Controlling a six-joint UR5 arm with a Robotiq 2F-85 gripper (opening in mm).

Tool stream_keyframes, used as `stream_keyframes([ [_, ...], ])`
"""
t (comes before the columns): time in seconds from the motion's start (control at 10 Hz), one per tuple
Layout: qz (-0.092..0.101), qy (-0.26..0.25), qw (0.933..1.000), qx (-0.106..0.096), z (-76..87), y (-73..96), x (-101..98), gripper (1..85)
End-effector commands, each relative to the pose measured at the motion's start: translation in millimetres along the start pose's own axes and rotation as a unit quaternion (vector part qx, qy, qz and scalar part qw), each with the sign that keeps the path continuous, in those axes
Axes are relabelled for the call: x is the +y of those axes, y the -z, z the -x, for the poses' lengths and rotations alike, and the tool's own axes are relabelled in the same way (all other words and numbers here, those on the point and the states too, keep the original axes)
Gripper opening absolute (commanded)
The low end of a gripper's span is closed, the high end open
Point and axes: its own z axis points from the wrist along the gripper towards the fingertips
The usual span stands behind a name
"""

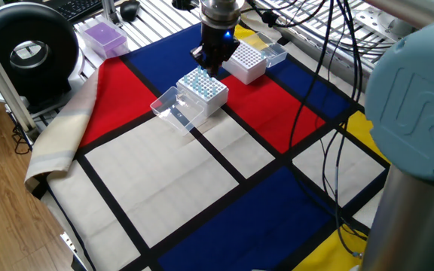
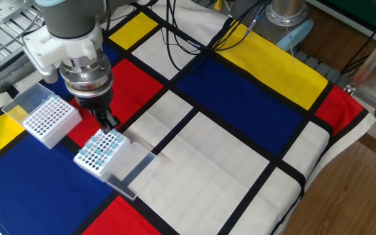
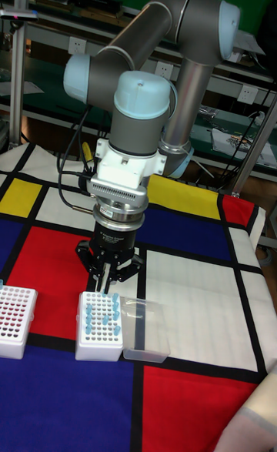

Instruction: Transfer all medium pipette tips from one holder to another

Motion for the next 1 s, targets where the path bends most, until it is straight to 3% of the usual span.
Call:
stream_keyframes([
  [0.0,0.006,-0.004,1.0000,-0.002,-6.0,-1.8,4.9,22.0],
  [0.9,0.008,0.008,0.9999,-0.012,-15.9,-8.5,0.7,23.3],
])
